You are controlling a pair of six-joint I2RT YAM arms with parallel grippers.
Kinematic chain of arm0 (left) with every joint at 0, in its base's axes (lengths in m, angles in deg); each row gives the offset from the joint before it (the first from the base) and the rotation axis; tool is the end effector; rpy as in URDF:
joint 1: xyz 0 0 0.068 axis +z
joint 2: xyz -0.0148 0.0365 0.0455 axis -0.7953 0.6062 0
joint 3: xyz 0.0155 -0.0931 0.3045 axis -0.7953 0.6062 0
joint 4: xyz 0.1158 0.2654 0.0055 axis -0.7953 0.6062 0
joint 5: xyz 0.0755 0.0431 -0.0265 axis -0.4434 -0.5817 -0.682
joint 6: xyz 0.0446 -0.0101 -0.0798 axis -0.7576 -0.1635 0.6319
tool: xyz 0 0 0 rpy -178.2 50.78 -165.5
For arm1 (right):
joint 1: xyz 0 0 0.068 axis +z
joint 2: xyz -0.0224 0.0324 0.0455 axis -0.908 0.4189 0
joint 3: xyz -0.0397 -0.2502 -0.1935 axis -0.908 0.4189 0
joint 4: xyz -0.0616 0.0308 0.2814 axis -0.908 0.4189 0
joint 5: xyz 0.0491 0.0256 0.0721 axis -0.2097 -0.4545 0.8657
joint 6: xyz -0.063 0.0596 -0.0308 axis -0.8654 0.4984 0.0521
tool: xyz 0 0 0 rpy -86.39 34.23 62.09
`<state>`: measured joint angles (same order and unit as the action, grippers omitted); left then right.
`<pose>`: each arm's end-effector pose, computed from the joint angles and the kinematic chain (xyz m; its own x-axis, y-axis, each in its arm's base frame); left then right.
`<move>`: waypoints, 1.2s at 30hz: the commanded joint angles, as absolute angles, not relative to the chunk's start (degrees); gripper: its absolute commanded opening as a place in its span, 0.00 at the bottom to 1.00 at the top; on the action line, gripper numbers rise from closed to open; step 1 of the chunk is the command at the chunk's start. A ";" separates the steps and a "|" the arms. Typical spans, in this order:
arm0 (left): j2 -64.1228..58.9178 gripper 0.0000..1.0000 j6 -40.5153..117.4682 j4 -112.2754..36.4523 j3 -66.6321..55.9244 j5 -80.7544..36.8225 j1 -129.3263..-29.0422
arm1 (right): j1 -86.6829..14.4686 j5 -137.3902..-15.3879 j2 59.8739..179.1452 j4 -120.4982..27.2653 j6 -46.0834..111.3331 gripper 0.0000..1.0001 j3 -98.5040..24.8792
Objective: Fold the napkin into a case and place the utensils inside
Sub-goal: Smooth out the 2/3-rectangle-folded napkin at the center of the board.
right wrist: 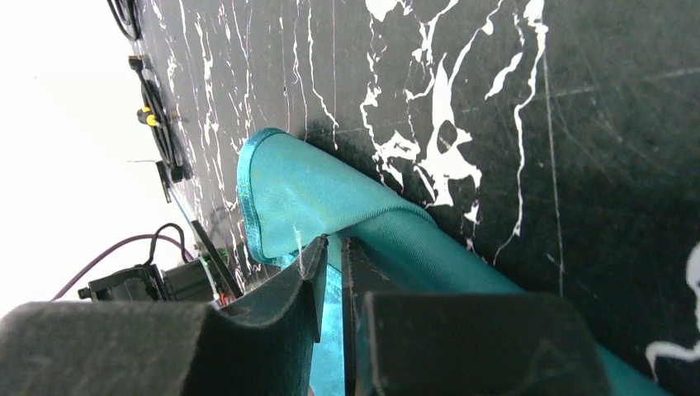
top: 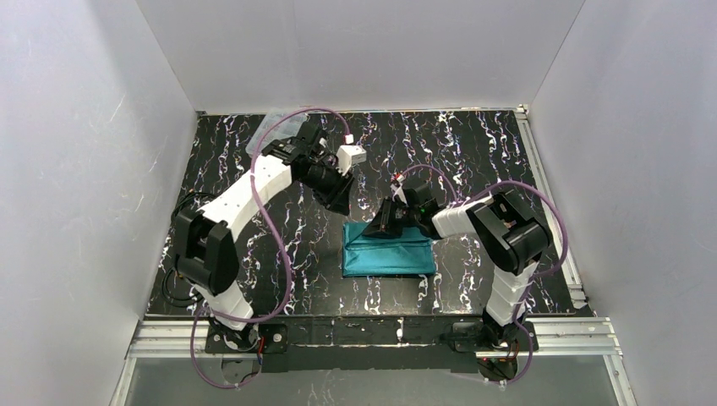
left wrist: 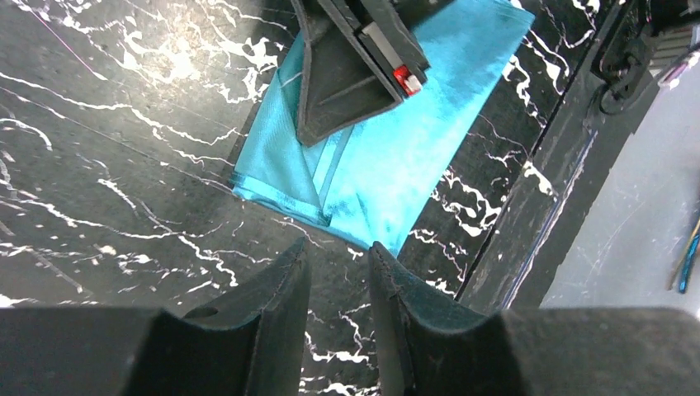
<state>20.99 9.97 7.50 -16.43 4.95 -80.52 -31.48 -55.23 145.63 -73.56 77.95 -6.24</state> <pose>0.3512 -0.2393 0.2827 -0.5383 0.5534 -0.6357 0.8365 0.4426 -0.3231 0.3206 0.2623 0.1101 -0.9394 0.2043 -0.2754 -0.1144 0.5705 0.8133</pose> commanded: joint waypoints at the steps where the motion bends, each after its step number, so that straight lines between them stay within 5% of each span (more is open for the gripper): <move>1: 15.05 0.30 2.92 14.84 -17.39 5.43 -80.37 | -31.40 -56.82 140.58 -68.09 75.40 0.21 -7.53; 11: 10.21 0.26 -6.12 15.33 -11.69 6.35 -80.39 | -30.98 -56.15 134.51 -59.68 73.24 0.26 -12.26; 20: -1.02 0.29 -19.58 14.02 -2.25 6.16 -80.37 | -27.33 -51.31 145.82 -63.44 76.08 0.25 -21.11; 36: -4.80 0.33 -26.01 9.85 1.72 1.41 -80.37 | -24.74 -50.95 147.61 -70.01 79.93 0.22 -15.87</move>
<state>-4.23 -25.55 10.58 1.04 2.11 -80.45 -24.61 -51.89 149.17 -67.05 79.41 -16.33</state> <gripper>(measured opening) 0.327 0.226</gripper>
